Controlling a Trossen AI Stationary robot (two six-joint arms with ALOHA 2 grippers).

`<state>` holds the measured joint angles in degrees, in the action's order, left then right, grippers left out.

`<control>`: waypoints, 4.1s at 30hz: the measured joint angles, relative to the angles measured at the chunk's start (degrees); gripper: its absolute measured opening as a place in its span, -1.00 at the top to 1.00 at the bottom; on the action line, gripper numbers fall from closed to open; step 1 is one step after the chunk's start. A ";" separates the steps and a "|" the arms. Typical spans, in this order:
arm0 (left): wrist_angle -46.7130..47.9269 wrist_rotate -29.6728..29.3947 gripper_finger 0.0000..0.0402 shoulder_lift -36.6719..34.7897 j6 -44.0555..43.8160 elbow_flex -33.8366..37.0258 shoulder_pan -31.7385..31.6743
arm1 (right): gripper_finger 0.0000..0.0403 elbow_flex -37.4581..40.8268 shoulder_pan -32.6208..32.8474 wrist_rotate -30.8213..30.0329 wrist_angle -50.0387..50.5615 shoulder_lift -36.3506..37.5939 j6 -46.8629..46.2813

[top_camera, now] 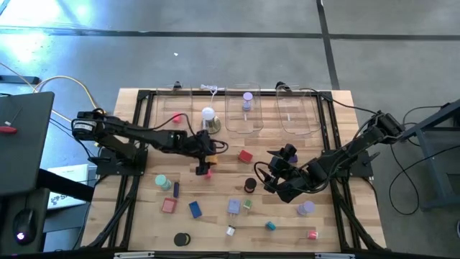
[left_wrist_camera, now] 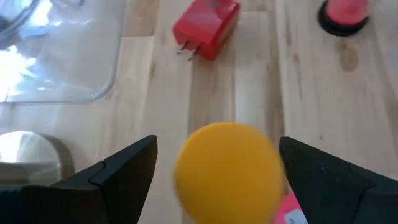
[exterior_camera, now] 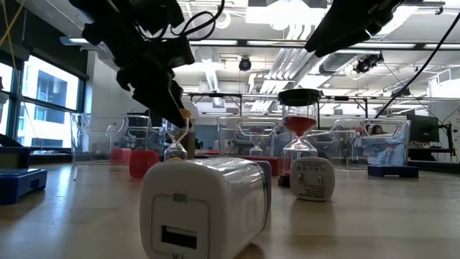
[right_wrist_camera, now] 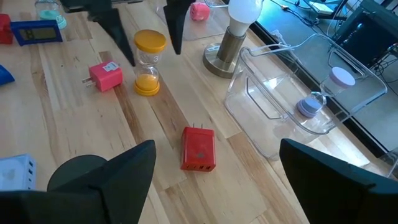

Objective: Pick & Place Office items
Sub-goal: Put the yellow hourglass into the middle transparent bin

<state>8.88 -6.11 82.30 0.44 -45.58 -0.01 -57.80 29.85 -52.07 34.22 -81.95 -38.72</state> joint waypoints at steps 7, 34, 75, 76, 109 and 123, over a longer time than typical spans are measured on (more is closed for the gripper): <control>-0.09 2.98 -0.62 0.24 -0.46 0.00 -0.63 | -0.65 0.00 0.00 0.11 -0.01 0.00 -0.02; -2.43 2.72 -0.21 5.38 -4.91 0.00 -0.63 | -0.65 0.02 0.00 0.18 -0.17 0.00 -0.02; -3.15 -3.13 0.15 4.47 -11.04 -25.27 -19.01 | -0.65 0.07 0.00 0.20 -0.64 0.00 -0.46; -4.20 -1.93 0.15 5.59 -11.78 -25.27 -20.08 | -0.65 0.07 0.00 0.22 -0.68 0.00 -0.46; -6.54 4.02 0.15 22.53 -14.22 -25.20 -24.94 | -0.65 2.73 -1.53 0.18 -4.59 -0.02 3.11; -6.19 3.87 0.12 23.47 -14.19 -25.21 -23.72 | -0.65 2.73 -1.52 0.24 -7.32 -0.02 6.01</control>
<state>2.69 -2.24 105.78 -13.75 -70.79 -23.73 -55.07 28.33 -51.83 26.89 -81.97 -32.71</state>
